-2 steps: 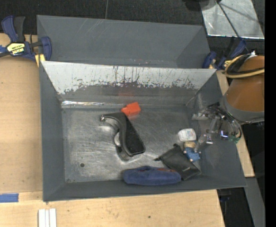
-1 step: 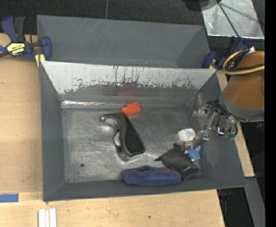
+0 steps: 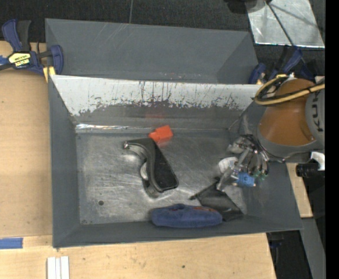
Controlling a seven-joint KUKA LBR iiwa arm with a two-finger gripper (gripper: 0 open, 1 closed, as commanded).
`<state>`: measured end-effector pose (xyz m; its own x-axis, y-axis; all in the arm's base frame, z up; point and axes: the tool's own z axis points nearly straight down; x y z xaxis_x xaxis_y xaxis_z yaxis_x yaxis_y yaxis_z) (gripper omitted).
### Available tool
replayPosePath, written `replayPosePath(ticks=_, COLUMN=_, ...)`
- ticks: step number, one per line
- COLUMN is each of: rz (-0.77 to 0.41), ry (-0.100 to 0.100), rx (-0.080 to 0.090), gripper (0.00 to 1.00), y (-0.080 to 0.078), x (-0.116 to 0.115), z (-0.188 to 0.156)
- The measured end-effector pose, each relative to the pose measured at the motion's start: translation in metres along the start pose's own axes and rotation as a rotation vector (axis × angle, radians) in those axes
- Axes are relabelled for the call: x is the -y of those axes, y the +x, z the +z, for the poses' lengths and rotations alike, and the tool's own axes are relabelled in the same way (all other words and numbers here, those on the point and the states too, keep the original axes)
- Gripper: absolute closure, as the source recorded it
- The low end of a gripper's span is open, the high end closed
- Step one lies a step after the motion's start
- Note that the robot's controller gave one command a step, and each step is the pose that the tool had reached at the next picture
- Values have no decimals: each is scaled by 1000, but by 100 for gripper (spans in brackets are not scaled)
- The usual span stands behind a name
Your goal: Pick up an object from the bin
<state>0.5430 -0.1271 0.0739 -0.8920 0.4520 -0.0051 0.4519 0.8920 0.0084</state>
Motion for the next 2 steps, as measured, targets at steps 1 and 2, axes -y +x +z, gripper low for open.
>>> replayPosePath(ticks=1, rz=-3, ry=4, rx=0, gripper=0, y=-2, x=-2, z=-3)
replayPosePath(ticks=2, rz=-4, ry=5, rx=3, gripper=100, y=-3, x=-1, z=-5)
